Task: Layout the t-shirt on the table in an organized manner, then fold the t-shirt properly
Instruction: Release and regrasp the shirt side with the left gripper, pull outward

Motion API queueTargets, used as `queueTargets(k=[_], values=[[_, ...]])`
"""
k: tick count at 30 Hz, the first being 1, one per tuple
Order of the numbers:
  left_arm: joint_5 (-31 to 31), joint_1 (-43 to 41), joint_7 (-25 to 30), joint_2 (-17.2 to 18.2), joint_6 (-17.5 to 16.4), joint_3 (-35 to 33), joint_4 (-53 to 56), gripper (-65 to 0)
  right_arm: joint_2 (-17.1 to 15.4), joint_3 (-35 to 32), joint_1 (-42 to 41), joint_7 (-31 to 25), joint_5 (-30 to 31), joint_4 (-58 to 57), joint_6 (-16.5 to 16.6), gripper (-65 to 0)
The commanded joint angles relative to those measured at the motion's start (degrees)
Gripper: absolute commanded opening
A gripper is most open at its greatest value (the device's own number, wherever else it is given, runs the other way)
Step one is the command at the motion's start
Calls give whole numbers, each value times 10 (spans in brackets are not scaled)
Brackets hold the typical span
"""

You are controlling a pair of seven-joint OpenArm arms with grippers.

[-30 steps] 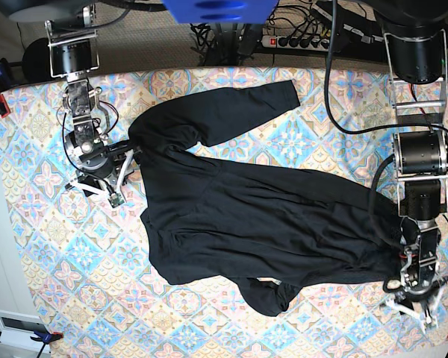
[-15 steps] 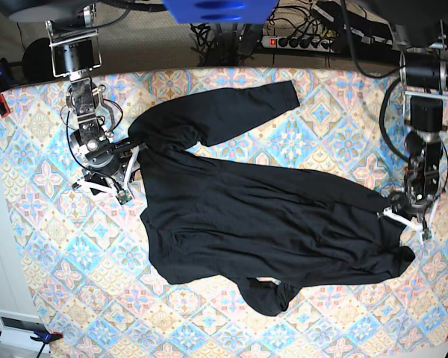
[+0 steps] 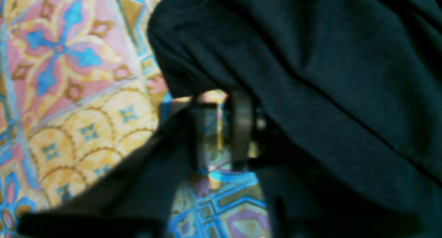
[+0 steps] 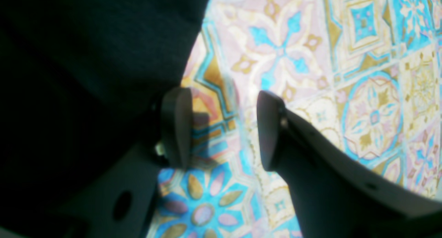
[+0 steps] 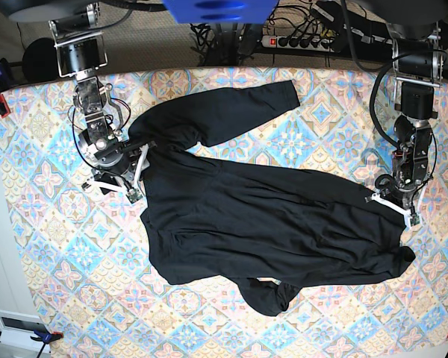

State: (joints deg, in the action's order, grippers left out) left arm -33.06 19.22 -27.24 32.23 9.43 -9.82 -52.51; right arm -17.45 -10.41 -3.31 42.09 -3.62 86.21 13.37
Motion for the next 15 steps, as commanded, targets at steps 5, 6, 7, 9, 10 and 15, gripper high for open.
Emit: queueTargets(k=[5, 6, 7, 9, 10, 15], values=[[-2, 15, 2, 19, 3, 5, -12, -650, -7, 3, -10, -9, 0, 10, -2, -367], [-3, 15, 2, 21, 3, 5, -12, -645, -7, 3, -10, -9, 0, 10, -2, -367], [-4, 15, 2, 23, 3, 5, -12, -634, -7, 3, -10, -9, 0, 10, -2, -367], [-4, 15, 2, 24, 3, 8, -12, -615, -7, 3, -10, -8, 0, 10, -2, -367], [-4, 15, 1, 24, 3, 16, -12, -606, -7, 3, -10, -8, 0, 10, -2, -367], [-4, 13, -3, 6, 2, 72, -12, -531, -7, 3, -10, -8, 0, 10, -2, -367]])
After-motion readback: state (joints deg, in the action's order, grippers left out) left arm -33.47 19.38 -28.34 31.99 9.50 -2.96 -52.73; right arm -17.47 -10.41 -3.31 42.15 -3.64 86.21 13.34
